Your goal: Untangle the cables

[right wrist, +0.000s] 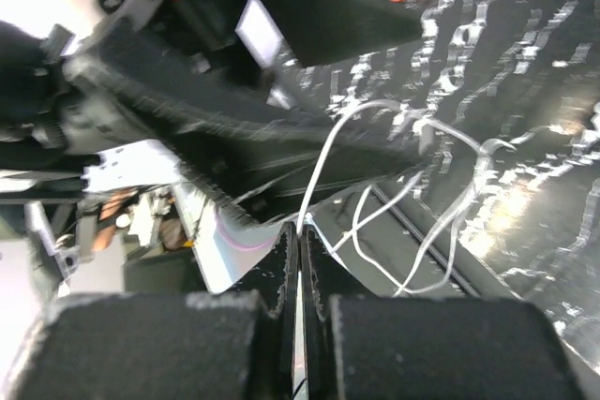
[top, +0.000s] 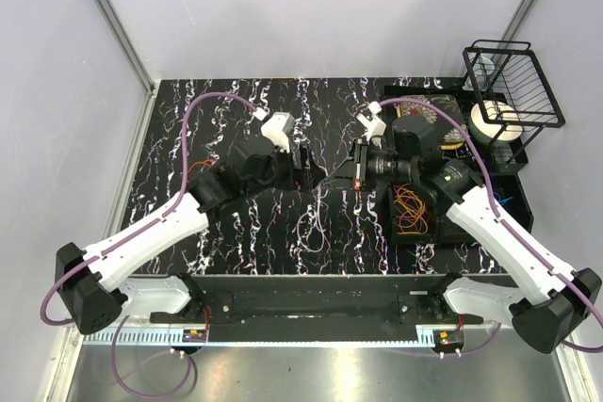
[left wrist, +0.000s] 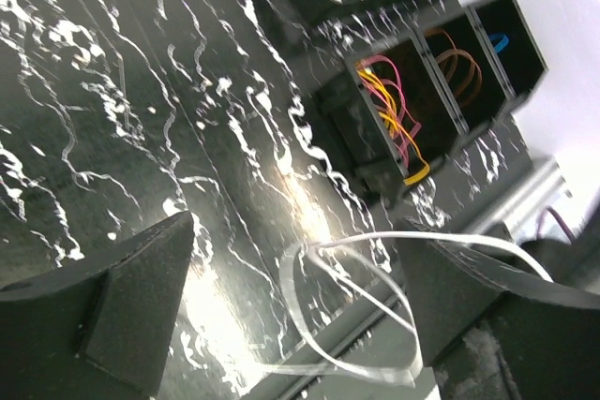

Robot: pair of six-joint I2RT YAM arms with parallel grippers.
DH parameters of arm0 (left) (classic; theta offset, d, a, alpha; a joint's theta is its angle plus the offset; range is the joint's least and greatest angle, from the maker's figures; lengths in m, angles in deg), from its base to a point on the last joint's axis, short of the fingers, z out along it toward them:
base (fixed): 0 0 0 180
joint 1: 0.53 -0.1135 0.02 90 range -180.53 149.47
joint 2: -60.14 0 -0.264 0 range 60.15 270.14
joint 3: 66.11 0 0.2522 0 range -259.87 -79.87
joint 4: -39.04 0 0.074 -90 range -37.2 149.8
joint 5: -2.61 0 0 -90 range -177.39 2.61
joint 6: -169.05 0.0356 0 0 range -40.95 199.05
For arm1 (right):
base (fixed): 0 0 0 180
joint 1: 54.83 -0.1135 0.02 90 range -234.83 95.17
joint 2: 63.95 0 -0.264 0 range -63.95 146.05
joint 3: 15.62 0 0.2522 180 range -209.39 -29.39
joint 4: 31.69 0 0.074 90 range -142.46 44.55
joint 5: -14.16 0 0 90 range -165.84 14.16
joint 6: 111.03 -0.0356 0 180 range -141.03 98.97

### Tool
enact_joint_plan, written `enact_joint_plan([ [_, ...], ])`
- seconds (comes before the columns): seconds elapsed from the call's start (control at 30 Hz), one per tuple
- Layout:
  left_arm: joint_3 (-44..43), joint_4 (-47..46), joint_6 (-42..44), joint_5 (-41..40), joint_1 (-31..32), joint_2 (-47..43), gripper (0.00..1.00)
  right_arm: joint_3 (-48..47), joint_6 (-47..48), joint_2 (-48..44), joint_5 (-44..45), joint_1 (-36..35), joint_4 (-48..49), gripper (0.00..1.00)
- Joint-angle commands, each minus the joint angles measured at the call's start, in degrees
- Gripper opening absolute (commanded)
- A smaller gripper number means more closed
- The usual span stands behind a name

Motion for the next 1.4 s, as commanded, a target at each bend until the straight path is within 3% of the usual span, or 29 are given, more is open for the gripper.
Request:
enact_joint_plan([
  [0.0, -0.25, -5.97, -1.24, -9.69, 0.55, 0.44, 0.81, 1.17, -3.65, 0.20, -6.94, -0.28, 7.17, 0.00],
  [0.13, 1.77, -8.17, -2.84, -16.98, 0.46, -0.88, 0.77, 3.72, -7.33, 0.03, -10.29, -0.37, 11.39, 0.00],
  [0.37, 0.02, -7.83, -2.92, -24.20, -0.06, -0.71, 0.81, 7.59, -12.87, -0.68, -15.47, -0.28, 16.84, 0.00],
  [0.77, -5.87, -5.27, -2.23, -25.00, -8.67, 6.14, 0.89, 10.67, -18.60, -3.49, -19.26, -0.37, 21.51, 0.00],
  [1.13, -9.83, -3.34, 1.99, -22.27, -14.92, 8.44, 0.90, 6.99, -14.65, -4.37, -16.63, -0.37, 14.05, 0.00],
  [1.37, -8.25, 2.28, 4.19, -20.35, -15.10, 0.81, 0.90, -8.47, -2.26, -2.88, 1.09, -0.37, -9.13, 0.00],
])
